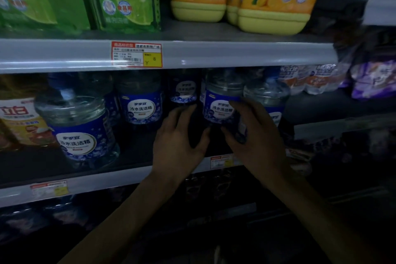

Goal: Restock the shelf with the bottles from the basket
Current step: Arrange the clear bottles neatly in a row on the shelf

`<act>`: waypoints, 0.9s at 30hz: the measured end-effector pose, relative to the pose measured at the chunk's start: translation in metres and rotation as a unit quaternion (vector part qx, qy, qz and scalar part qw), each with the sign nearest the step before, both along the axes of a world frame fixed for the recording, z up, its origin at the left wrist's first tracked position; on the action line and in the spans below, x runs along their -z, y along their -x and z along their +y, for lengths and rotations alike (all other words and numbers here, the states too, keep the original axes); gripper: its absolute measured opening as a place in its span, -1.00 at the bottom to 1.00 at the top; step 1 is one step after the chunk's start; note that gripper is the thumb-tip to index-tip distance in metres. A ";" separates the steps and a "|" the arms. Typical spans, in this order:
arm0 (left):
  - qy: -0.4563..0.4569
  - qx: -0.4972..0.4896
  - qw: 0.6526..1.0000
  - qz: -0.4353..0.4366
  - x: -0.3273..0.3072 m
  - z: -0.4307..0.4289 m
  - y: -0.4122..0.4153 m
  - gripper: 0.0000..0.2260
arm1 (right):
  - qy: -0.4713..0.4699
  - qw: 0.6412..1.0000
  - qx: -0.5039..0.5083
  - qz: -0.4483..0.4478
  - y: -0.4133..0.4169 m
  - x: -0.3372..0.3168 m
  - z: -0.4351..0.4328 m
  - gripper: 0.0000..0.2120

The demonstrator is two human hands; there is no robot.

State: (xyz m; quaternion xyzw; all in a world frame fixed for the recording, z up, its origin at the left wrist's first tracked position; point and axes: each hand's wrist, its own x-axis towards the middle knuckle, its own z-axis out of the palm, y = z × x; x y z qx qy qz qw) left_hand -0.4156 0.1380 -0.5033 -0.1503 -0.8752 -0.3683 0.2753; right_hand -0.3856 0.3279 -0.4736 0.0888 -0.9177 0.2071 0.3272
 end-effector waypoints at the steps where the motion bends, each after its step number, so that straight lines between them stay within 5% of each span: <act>1: -0.003 0.013 1.000 -0.001 -0.001 0.010 0.000 -0.41 | -0.004 1.000 0.008 0.004 -0.003 0.002 0.009 -0.41; 8: -0.025 0.076 0.997 -0.011 0.011 0.073 0.010 -0.37 | 0.052 0.996 0.071 -0.007 -0.006 0.017 0.060 -0.30; 16: -0.132 0.140 0.975 -0.113 0.031 0.121 0.031 -0.29 | 0.326 0.930 0.070 -0.152 0.024 0.042 0.092 -0.20; 27: -0.289 0.229 0.901 -0.226 0.035 0.134 0.056 -0.40 | 0.363 0.891 -0.025 -0.271 0.039 0.024 0.132 -0.33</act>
